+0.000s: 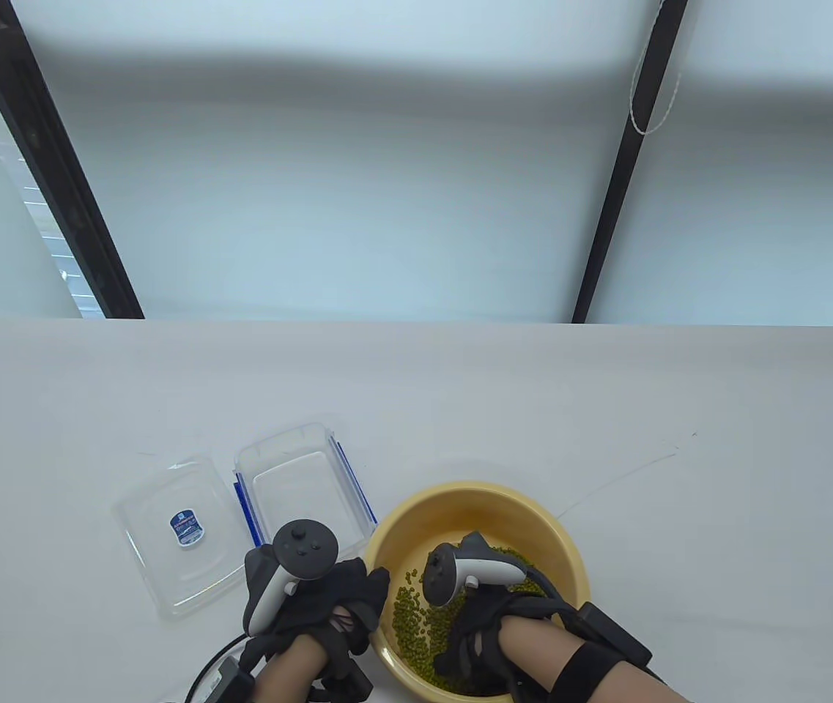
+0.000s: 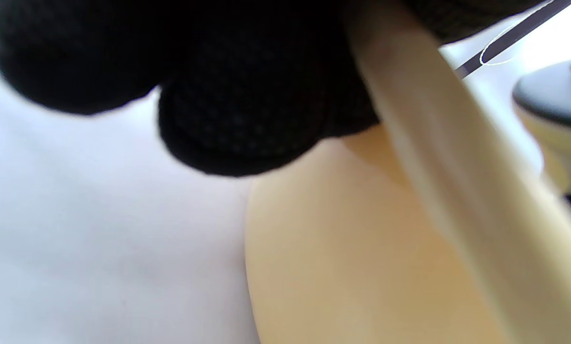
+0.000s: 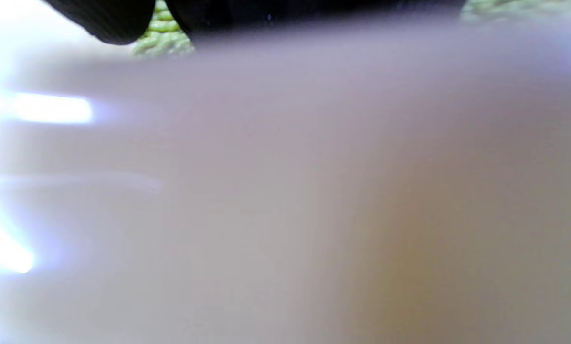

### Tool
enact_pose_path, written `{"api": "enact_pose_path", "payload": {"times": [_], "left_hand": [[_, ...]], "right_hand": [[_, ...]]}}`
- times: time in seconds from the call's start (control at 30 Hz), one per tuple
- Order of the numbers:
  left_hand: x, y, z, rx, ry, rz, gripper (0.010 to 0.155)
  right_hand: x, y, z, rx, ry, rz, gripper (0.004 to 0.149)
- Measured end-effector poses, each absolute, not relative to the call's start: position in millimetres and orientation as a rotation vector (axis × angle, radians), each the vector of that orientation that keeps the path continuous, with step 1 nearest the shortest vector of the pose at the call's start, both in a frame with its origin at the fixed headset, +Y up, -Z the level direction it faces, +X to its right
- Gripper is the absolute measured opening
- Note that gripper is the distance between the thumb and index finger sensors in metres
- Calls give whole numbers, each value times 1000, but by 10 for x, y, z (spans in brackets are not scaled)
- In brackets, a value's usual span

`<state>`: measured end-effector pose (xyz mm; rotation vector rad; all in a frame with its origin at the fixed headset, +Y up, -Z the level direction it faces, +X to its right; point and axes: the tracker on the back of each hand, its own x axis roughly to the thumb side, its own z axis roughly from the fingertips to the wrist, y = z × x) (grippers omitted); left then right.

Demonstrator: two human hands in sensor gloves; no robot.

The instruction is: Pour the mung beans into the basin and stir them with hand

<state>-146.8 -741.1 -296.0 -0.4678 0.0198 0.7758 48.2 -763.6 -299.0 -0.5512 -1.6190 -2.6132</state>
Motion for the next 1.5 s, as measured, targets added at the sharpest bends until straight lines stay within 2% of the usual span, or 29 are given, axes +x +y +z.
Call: {"api": "enact_pose_path", "payload": {"times": [0.2,0.3,0.43,0.73,0.93,1.17,1.27,1.4,1.5], "left_hand": [[-1465,-7409,-2959,-465,16,768,51],[-1464,-7409,-2961,-466,13,766,52],[-1464,-7408,-2963,-469,11,765,52],[-1457,-7402,-2957,-474,9,760,51],[-1453,-7401,-2945,-463,24,758,51],[-1450,-7406,-2942,-454,30,764,51],[-1446,-7408,-2940,-445,33,762,51],[-1448,-7410,-2935,-439,37,765,51],[-1435,-7397,-2919,-398,37,729,52]], "right_hand": [[250,-7658,-3203,-451,-1672,-2813,58],[220,-7651,-3392,-409,-1560,-2942,59],[251,-7637,-3616,-279,-1510,-3045,60],[626,-7521,-3918,2,-1118,-3092,60],[893,-7471,-3873,25,-1003,-2892,59],[966,-7483,-3560,-84,-1136,-2629,62],[974,-7531,-3363,-148,-1283,-2595,62],[920,-7532,-3224,-265,-1311,-2639,63],[890,-7561,-3132,-347,-1459,-2712,63]]}}
